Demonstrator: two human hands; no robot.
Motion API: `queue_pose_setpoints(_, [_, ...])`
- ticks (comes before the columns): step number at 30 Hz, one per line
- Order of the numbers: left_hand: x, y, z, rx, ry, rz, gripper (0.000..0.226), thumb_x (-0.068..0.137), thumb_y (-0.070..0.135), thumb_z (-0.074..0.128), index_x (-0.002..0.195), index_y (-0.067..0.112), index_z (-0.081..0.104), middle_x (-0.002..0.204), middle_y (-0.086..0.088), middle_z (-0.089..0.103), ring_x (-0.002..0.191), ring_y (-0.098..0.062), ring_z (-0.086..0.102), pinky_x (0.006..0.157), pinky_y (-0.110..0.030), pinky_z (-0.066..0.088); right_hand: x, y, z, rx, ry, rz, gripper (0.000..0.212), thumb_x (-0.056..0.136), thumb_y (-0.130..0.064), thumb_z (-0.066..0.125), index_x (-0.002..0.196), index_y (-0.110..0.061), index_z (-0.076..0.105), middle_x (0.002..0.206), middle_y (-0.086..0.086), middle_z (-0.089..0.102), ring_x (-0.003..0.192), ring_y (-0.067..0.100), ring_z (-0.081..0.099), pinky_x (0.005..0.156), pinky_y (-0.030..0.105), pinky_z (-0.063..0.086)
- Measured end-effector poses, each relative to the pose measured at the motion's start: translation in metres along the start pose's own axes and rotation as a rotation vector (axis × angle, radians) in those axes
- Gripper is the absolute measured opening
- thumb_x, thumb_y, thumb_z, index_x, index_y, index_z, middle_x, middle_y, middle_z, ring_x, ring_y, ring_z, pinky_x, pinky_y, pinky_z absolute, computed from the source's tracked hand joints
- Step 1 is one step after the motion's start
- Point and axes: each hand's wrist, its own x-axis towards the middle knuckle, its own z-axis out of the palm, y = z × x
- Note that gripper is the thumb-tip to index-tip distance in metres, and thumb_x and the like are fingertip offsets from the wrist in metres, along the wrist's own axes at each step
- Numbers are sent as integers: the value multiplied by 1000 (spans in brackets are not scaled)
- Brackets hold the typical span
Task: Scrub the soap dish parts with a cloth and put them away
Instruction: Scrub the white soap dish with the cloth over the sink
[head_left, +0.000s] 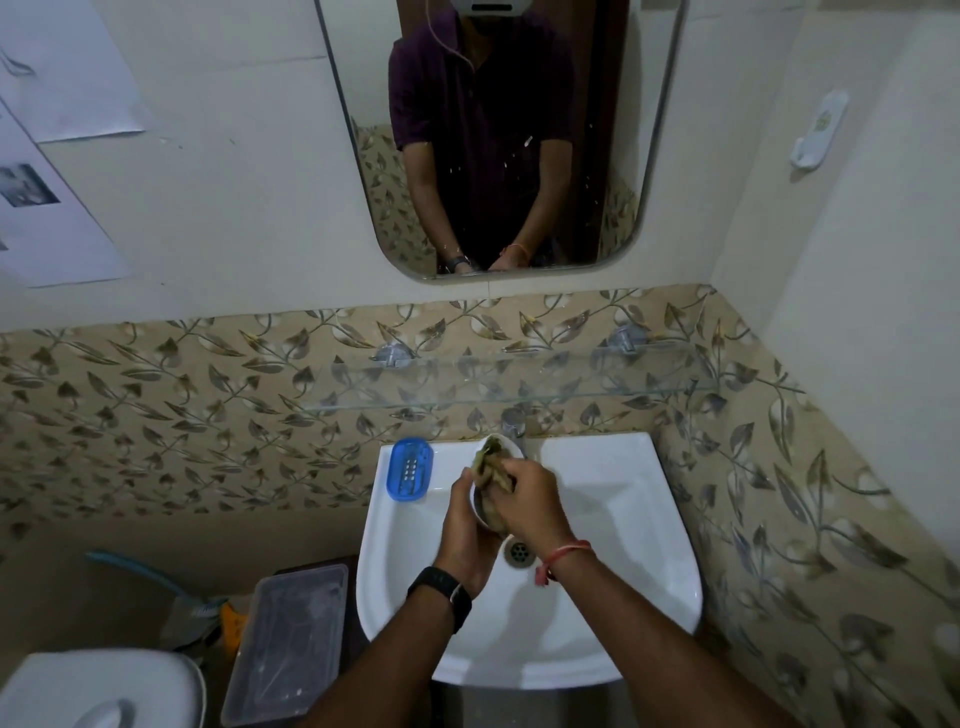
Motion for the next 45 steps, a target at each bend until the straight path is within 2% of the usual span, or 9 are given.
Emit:
queue_pose_setpoints(3, [1, 4, 0, 42, 10, -9, 57, 102, 56, 38, 125, 16, 71, 125, -15, 73, 113, -22, 72, 89, -38, 55, -1, 7, -5, -250, -199, 8, 15, 80, -9, 64, 86, -12, 77, 79, 3, 75, 74, 12, 69, 69, 26, 59])
queue_pose_setpoints(10, [-6, -9, 9, 104, -37, 6, 54, 103, 55, 39, 133, 18, 65, 129, -12, 71, 122, -26, 67, 108, -46, 48, 15, -1, 0, 153, 355, 355, 28, 84, -13, 66, 57, -14, 59, 63, 5, 63, 68, 23, 59, 60, 25, 44])
queue_pose_setpoints(13, [-6, -5, 4, 104, -24, 20, 53, 103, 53, 40, 133, 17, 64, 129, -12, 71, 120, -25, 68, 107, -45, 48, 12, -2, -2, 105, 129, 194, 15, 86, -11, 68, 71, -7, 69, 74, 8, 71, 71, 16, 63, 67, 29, 50])
queue_pose_setpoints(17, [-2, 14, 0, 129, -1, 18, 50, 104, 49, 40, 132, 17, 65, 130, -15, 70, 124, -28, 65, 111, -49, 45, 7, 6, -9, -158, -234, 71, 8, 81, -15, 69, 75, -18, 74, 68, -6, 68, 67, 5, 63, 58, 13, 44])
queue_pose_setpoints(21, [-2, 14, 3, 165, -52, 30, 53, 105, 50, 36, 138, 15, 60, 131, -13, 70, 125, -27, 64, 111, -47, 46, 13, 6, -4, -6, 126, 339, 25, 78, -12, 65, 54, -14, 59, 63, 3, 62, 67, 21, 60, 55, 23, 47])
queue_pose_setpoints(24, [-6, 6, 8, 175, -86, 29, 49, 105, 49, 37, 136, 20, 62, 132, -10, 70, 125, -25, 65, 110, -45, 46, 20, -1, -1, 265, 342, 425, 24, 82, -18, 70, 67, 0, 67, 68, 10, 67, 67, 26, 63, 69, 41, 58])
queue_pose_setpoints(32, [-5, 15, -1, 181, -36, 28, 56, 103, 55, 38, 133, 16, 65, 128, -13, 72, 119, -24, 68, 92, -36, 57, 10, 7, -16, -167, -331, 163, 13, 82, -16, 68, 89, -8, 77, 84, 6, 73, 84, 19, 68, 69, 23, 52])
queue_pose_setpoints(39, [-12, 6, 11, 188, -47, -13, 49, 105, 51, 36, 137, 21, 60, 130, -7, 72, 120, -22, 68, 101, -40, 52, 16, 5, -8, 396, 273, 503, 16, 81, -13, 67, 68, -5, 70, 77, 14, 75, 80, 34, 73, 76, 48, 62])
queue_pose_setpoints(45, [-12, 7, 2, 157, -53, -45, 57, 104, 54, 34, 138, 16, 60, 132, -13, 69, 125, -25, 65, 108, -44, 48, 2, 8, -17, 167, -208, 284, 14, 87, -14, 65, 90, -4, 75, 92, 15, 76, 90, 26, 73, 86, 46, 61])
